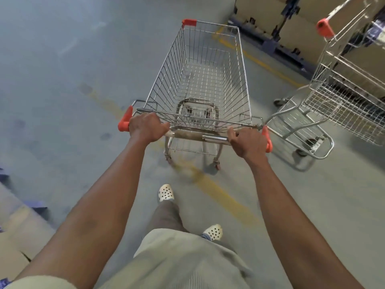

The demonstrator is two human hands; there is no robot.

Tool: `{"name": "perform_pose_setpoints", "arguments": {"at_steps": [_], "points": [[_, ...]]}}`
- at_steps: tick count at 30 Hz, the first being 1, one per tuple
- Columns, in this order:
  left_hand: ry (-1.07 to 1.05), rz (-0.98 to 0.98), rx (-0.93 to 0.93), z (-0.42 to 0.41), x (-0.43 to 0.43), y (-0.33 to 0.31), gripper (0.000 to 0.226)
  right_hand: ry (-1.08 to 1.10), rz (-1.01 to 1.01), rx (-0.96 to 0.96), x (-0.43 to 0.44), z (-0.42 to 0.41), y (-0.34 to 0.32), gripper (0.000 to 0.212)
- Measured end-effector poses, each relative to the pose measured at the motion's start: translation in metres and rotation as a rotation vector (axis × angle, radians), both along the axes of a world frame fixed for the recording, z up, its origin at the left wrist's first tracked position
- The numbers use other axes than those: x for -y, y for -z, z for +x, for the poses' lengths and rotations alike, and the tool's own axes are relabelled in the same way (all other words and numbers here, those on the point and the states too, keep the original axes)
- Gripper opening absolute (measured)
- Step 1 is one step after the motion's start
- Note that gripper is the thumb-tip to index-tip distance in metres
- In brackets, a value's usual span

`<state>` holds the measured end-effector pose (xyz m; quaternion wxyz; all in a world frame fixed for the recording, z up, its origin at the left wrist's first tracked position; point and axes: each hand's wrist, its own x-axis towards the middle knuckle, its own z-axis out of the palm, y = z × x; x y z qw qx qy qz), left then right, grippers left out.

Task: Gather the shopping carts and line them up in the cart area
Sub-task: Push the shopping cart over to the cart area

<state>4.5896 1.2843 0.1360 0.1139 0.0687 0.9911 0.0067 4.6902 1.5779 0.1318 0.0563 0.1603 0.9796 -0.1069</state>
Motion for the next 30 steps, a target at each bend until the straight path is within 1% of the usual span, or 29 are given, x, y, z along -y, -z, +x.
{"name": "perform_pose_setpoints", "arguments": {"at_steps": [2,4,9,13,16,18,23,25,27,29,30], "points": [[0.019,0.002,0.021,-0.027,0.006,0.000,0.045,-0.001,0.050,0.069,0.005,-0.022,-0.002,0.073],[0.033,0.005,0.047,-0.054,0.012,0.000,0.044,0.021,0.081,0.131,0.014,-0.046,-0.004,0.073],[0.095,-0.010,0.110,-0.128,0.027,-0.001,0.052,0.121,0.037,0.291,0.034,-0.111,-0.007,0.063],[0.153,-0.035,0.151,-0.187,0.040,-0.003,0.058,0.166,0.013,0.291,0.053,-0.161,-0.016,0.062],[0.185,-0.049,0.233,-0.227,0.047,-0.004,0.049,0.183,0.035,0.270,0.068,-0.190,-0.022,0.066],[0.202,-0.061,0.279,-0.253,0.049,-0.002,0.046,0.205,0.032,0.245,0.074,-0.211,-0.023,0.065],[0.249,-0.089,0.292,-0.324,0.053,0.004,0.046,0.219,0.019,0.273,0.078,-0.277,-0.022,0.061],[0.320,-0.120,0.296,-0.353,0.054,0.001,0.047,0.219,0.016,0.284,0.078,-0.306,-0.022,0.060],[0.381,-0.148,0.300,-0.384,0.055,-0.001,0.051,0.220,0.012,0.297,0.077,-0.339,-0.019,0.058],[0.388,-0.153,0.304,-0.417,0.056,0.000,0.062,0.219,0.024,0.322,0.076,-0.374,-0.018,0.056],[0.383,-0.149,0.293,-0.435,0.057,0.001,0.064,0.222,0.021,0.334,0.075,-0.393,-0.018,0.054]]}}
